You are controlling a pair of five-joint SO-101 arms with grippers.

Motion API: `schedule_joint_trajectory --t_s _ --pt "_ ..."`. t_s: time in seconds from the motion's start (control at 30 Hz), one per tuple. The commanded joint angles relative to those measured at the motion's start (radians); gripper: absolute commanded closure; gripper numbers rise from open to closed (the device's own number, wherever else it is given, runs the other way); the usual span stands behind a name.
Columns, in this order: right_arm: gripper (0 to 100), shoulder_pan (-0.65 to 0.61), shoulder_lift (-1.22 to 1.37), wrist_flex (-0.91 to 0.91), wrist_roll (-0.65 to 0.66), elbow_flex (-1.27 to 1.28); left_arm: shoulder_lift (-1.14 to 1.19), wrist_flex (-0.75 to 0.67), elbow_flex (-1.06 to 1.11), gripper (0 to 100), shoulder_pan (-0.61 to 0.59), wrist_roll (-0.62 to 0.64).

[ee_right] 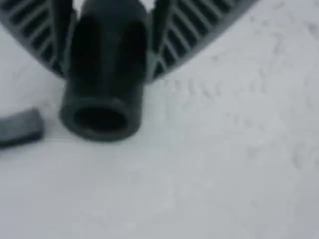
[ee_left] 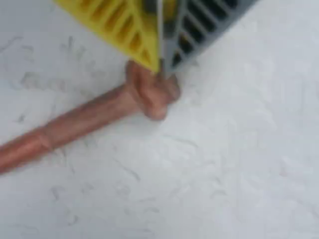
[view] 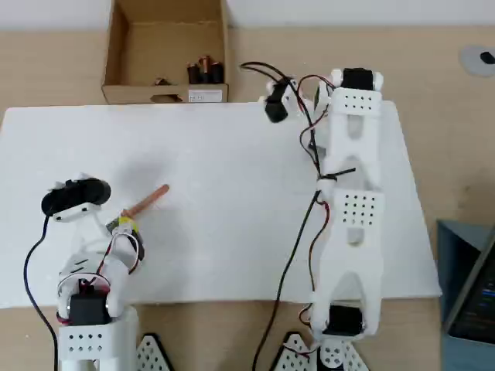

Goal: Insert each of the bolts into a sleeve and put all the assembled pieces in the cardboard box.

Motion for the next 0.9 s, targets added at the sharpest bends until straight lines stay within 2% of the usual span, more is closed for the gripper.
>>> schedule_joint_trajectory --t_s 0.0,0.23,0.5,0.87 --pt "98.8 -0.041 -0.157 0.017 -0.109 -0.039 -0.007 -0.017 -0.006 100 -0.002 -0.005" --pt "98.8 -0.064 -0.338 0.017 -0.238 0.054 -0.007 -0.017 -0.006 100 0.012 -0.005" --pt "98.8 -0.058 -0.535 0.017 -0.442 0.166 -0.007 -0.017 -0.006 100 0.043 -0.006" --pt "98.8 -0.058 -0.947 0.017 -0.77 0.55 -0.007 -0.014 -0.008 100 0.04 -0.005"
